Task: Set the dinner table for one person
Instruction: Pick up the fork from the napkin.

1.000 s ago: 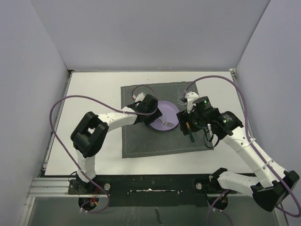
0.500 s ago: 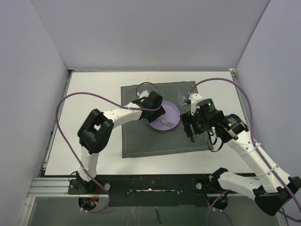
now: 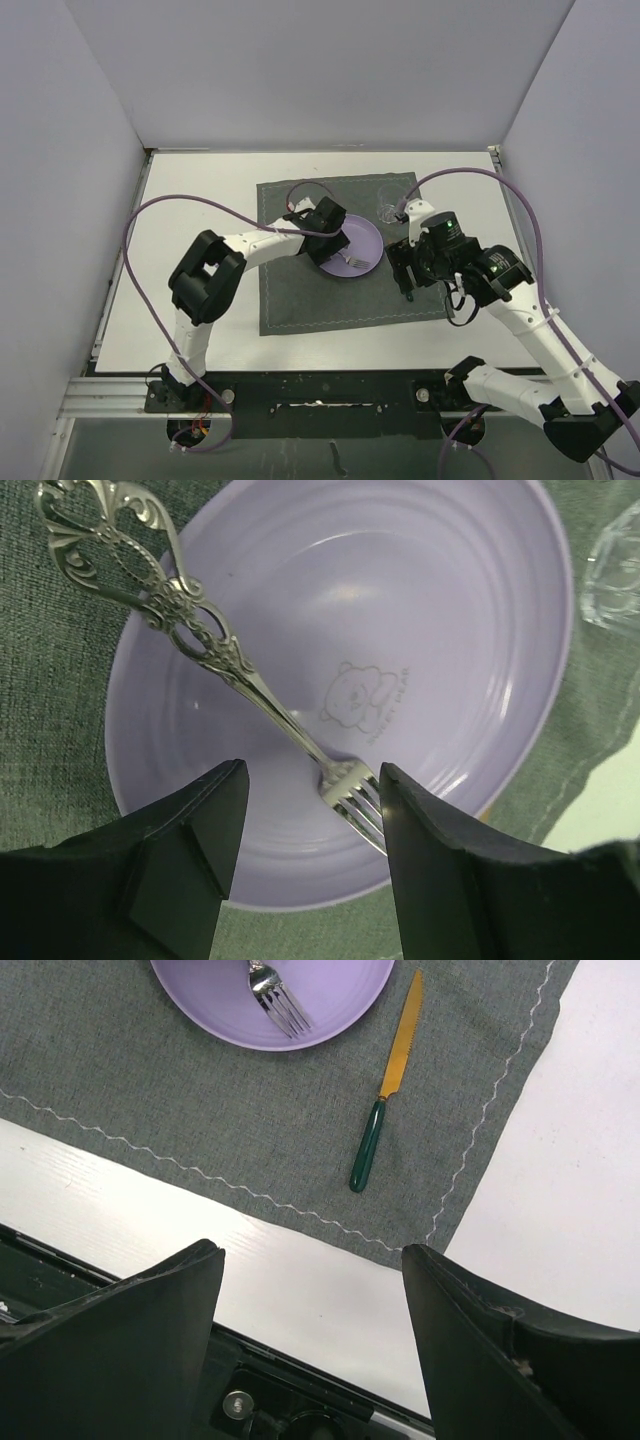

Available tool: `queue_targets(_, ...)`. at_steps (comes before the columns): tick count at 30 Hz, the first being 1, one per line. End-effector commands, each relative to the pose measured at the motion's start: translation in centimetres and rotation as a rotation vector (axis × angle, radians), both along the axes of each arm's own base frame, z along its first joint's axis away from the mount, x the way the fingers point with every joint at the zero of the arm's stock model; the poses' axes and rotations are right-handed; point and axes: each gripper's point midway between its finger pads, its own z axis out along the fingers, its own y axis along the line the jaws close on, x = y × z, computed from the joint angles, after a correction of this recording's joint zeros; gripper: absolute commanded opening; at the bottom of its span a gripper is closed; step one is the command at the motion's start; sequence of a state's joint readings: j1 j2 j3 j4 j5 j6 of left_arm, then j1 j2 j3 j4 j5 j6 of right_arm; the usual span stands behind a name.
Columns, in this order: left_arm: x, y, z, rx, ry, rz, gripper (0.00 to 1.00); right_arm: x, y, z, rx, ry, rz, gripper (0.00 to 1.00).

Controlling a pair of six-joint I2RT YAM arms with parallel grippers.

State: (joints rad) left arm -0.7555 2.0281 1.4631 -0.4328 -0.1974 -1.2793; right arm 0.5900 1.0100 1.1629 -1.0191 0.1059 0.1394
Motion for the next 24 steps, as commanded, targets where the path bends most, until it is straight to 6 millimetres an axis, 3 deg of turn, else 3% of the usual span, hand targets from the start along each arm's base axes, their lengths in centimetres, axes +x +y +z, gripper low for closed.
queue_targets(1,0.8,0.0,-1.7,0.006,0.025,0.03,0.53,0.0,-0.5,1.7,0.01,-0.061,-0.005,0.74)
queue_targets(7,1.4,0.1,-2.3,0.003,0.032,0.044,0.51,-0.2,-0.8,1.8,0.01,-0.069,-0.008,0.74)
queue_targets(24,2.3,-0.6,-1.5,0.01,0.019,0.004,0.21,-0.3,-0.9,2.3,0.012,-0.084,-0.007,0.74)
